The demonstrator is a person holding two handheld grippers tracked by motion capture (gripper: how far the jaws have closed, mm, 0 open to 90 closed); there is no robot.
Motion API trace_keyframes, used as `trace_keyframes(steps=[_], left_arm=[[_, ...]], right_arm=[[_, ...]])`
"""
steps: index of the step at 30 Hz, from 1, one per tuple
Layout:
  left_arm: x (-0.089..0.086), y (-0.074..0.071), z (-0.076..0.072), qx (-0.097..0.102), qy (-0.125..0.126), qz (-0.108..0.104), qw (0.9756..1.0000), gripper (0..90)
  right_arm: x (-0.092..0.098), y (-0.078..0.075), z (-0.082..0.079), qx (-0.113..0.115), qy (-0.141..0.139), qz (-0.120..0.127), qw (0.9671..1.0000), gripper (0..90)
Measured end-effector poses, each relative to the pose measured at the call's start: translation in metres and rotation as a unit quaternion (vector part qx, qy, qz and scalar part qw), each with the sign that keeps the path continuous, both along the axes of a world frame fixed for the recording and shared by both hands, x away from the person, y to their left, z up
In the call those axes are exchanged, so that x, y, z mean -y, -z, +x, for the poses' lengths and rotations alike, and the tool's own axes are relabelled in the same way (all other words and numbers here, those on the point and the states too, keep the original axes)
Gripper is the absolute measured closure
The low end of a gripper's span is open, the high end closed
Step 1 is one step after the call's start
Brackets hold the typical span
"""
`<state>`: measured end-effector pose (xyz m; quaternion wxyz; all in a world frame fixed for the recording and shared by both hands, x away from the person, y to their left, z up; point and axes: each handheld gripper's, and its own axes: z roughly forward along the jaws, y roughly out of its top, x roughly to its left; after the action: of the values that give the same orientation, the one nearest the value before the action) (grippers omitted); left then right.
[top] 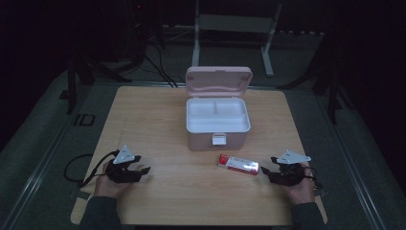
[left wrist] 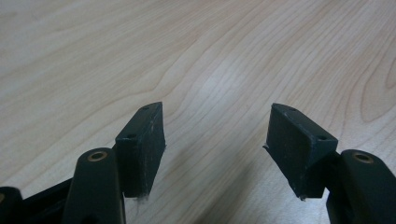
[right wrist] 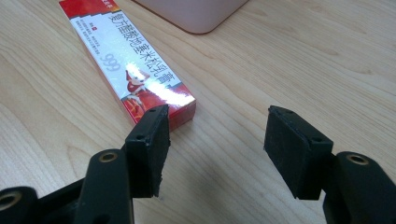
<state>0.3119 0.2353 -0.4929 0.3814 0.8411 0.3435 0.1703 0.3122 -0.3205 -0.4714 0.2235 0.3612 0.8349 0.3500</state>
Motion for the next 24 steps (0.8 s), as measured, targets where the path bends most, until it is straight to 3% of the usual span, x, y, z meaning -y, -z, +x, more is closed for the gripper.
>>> trace_keyframes(steps=[16,24], left_arm=[[0.011,-0.007,-0.002,0.002,0.015,0.015,0.9998,36.2],[0.013,-0.007,-0.001,0.000,0.020,0.020,0.9996,36.1]], right_arm=[[-0.013,-0.005,-0.003,-0.011,0.005,-0.010,0.9999,42.3],[-0.020,-0.004,-0.007,-0.016,-0.011,-0.025,0.9995,43.2]])
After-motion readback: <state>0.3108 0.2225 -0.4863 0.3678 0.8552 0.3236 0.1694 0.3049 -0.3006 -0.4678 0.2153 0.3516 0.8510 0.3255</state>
